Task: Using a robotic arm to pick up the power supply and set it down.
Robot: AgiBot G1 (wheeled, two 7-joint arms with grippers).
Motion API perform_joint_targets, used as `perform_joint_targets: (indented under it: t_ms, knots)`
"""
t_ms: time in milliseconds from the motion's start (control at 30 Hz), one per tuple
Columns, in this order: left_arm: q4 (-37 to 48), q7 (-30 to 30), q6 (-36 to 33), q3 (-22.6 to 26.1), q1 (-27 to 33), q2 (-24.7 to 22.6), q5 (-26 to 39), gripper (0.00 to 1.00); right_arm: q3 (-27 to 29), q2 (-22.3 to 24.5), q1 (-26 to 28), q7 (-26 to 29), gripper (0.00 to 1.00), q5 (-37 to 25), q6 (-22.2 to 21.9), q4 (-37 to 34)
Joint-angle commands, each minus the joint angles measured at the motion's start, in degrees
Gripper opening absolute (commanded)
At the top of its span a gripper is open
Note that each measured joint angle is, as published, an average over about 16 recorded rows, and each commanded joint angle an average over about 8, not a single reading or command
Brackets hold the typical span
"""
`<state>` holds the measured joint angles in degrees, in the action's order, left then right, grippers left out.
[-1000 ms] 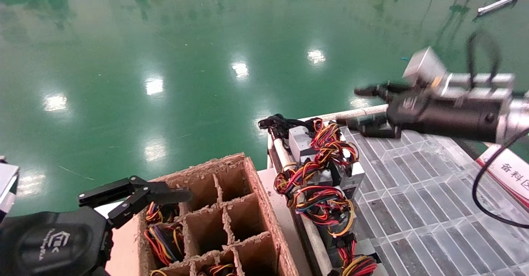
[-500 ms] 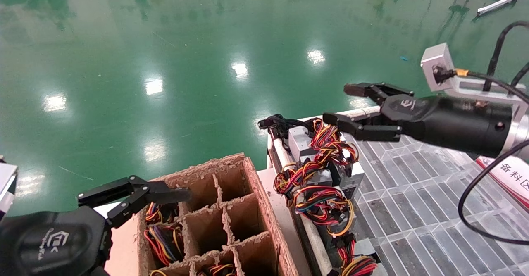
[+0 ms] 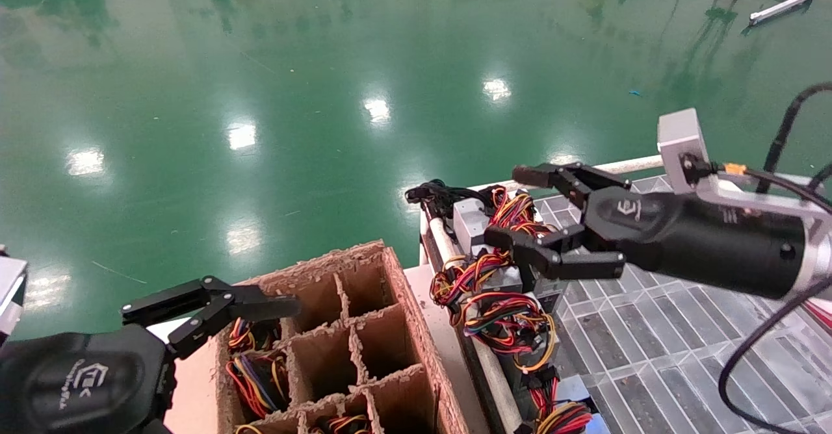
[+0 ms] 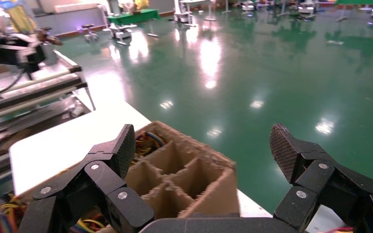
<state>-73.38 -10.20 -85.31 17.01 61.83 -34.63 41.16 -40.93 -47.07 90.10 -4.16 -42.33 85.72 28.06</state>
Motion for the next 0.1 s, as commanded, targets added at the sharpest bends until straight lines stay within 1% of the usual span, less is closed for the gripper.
perform_joint_targets:
  t_ms: [33, 100]
  knots:
    - [0.0, 0.0, 0.0, 0.0, 0.0, 0.0, 0.0, 1.0, 2.5, 1.2, -2.8, 1.5, 1.0, 0.0, 0.0, 4.5]
    - [0.0, 0.0, 0.0, 0.0, 0.0, 0.0, 0.0, 1.0, 3.2, 1.5, -3.6, 1.9, 1.0, 0.1, 0.0, 5.8]
